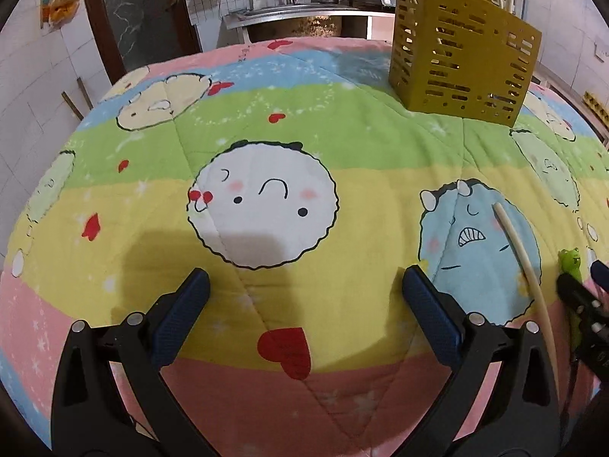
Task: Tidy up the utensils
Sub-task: 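Move both open tools back over the green fork and wooden chopstick on the quilt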
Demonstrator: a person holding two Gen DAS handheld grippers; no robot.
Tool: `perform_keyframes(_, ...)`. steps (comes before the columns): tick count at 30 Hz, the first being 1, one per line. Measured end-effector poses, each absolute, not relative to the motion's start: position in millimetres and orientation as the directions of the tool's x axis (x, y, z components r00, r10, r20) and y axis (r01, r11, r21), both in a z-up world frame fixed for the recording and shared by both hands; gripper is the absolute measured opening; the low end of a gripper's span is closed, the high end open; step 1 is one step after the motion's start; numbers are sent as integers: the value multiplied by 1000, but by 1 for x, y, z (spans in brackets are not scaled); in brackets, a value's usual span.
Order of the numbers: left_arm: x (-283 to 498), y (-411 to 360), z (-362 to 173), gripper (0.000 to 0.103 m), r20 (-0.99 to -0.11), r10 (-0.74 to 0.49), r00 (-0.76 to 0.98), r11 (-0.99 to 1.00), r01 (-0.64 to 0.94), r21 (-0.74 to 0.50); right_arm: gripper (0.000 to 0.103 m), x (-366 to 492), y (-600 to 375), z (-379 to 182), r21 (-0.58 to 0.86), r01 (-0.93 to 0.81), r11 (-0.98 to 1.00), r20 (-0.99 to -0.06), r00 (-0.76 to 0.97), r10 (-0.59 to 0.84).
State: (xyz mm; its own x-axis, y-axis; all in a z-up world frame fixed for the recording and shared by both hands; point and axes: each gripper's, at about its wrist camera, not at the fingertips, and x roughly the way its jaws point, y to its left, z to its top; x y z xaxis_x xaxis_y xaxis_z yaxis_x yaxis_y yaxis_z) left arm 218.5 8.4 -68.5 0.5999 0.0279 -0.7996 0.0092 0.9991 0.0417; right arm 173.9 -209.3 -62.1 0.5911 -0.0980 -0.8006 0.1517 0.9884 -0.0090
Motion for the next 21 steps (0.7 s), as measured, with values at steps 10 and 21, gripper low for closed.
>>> perform_keyframes(10,222,11,-71,99,-806,16,591,1000,6,25,89,180,-215,-64,8,184,983,-823,560,-98)
perform_keyframes(21,214,6,-61,93,-782,-21,622,1000,15,-15,29,171,-206,-57,2,139,990,-773,628,-86)
